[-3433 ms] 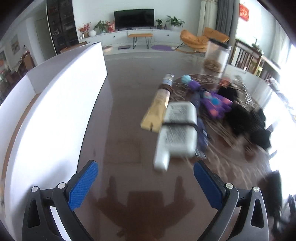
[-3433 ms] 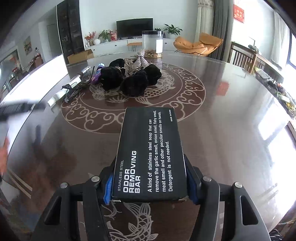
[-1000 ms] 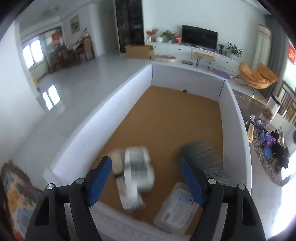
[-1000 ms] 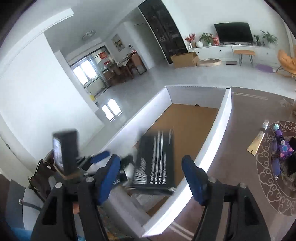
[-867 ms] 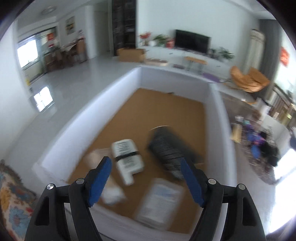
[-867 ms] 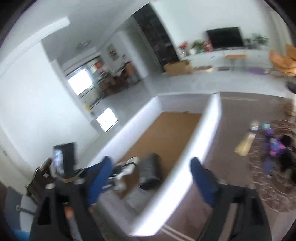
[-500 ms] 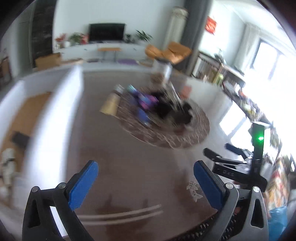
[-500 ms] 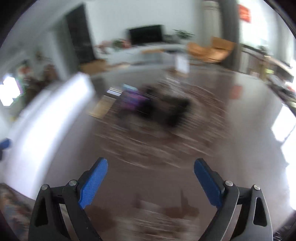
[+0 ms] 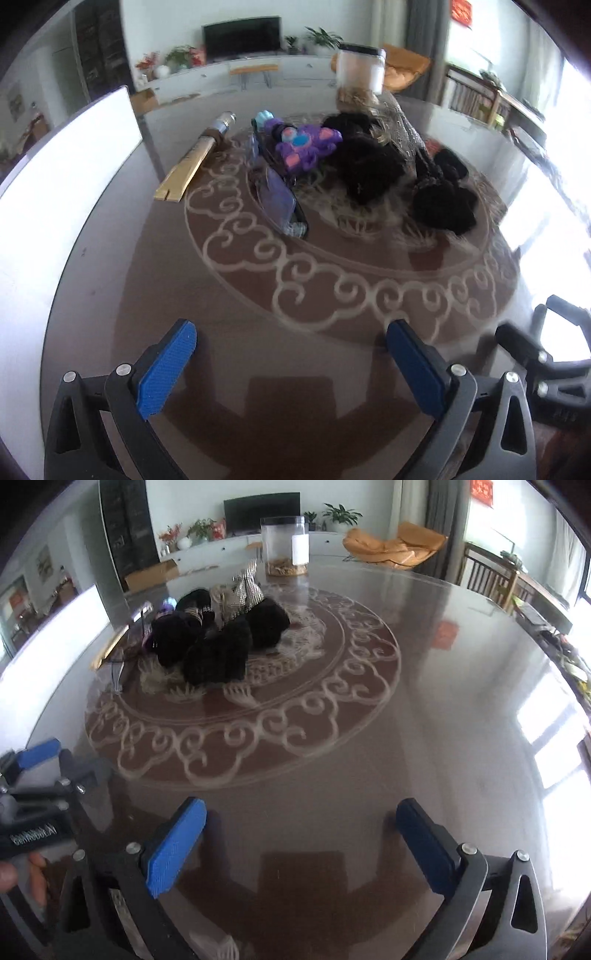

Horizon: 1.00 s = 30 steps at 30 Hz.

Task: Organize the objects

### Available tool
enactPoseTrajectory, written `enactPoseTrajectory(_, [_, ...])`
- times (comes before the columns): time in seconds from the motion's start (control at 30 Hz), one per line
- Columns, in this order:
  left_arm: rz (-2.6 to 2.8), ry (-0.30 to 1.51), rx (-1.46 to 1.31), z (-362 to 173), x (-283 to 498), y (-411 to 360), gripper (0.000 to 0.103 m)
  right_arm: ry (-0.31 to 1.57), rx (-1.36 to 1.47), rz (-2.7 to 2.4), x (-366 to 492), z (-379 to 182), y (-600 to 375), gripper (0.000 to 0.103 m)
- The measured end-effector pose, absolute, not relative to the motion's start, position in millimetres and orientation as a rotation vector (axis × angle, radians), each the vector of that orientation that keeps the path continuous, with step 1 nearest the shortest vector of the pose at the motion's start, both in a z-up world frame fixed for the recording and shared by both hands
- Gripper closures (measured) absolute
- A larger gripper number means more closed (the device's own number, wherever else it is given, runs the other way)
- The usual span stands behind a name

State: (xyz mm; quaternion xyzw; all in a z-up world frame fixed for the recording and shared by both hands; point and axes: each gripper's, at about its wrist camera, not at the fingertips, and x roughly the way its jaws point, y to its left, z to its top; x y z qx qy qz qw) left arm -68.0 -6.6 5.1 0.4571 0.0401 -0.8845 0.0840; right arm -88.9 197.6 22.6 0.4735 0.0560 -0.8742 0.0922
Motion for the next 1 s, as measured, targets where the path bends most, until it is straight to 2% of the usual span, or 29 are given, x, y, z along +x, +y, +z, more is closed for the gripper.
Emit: enactPoseTrajectory(1.0, [-2.659,0.116,1.365,4.8,-83.5,1.8,0.000,0.164,1.406,-2.592,-104.5,20.6,195.2,0.000])
